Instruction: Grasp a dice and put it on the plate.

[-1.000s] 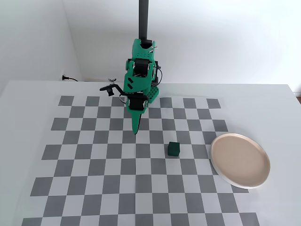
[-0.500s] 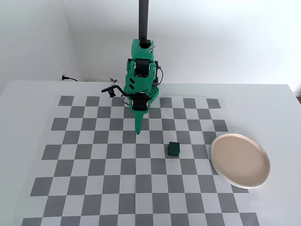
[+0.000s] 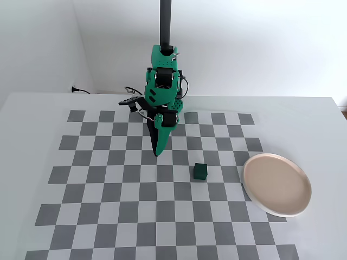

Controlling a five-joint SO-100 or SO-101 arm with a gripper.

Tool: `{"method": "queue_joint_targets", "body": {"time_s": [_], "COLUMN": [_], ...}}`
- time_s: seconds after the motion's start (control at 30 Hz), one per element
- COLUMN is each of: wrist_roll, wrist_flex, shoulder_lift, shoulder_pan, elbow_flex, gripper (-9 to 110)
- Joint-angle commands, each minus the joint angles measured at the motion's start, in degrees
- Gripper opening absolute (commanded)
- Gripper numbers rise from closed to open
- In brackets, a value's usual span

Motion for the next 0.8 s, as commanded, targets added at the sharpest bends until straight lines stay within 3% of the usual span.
{"method": "queue_joint_targets", "body": {"time_s": [0.0, 0.33, 0.43, 0.53, 0.77], "wrist_roll": [-10.6, -41.6, -44.1, -53.2, -60.8], "wrist_flex": [-3.1, -7.7, -9.2, -5.0, -1.8], "shoulder_lift": [0.3, 0.3, 0.3, 0.2, 0.2], "shoulder_pan": [-1.7, -7.3, -8.6, -9.9, -13.5], "elbow_flex": [-0.8, -0.8, -1.1, -1.1, -2.8], "gripper": [-4, -4, -4, -4, 7]}}
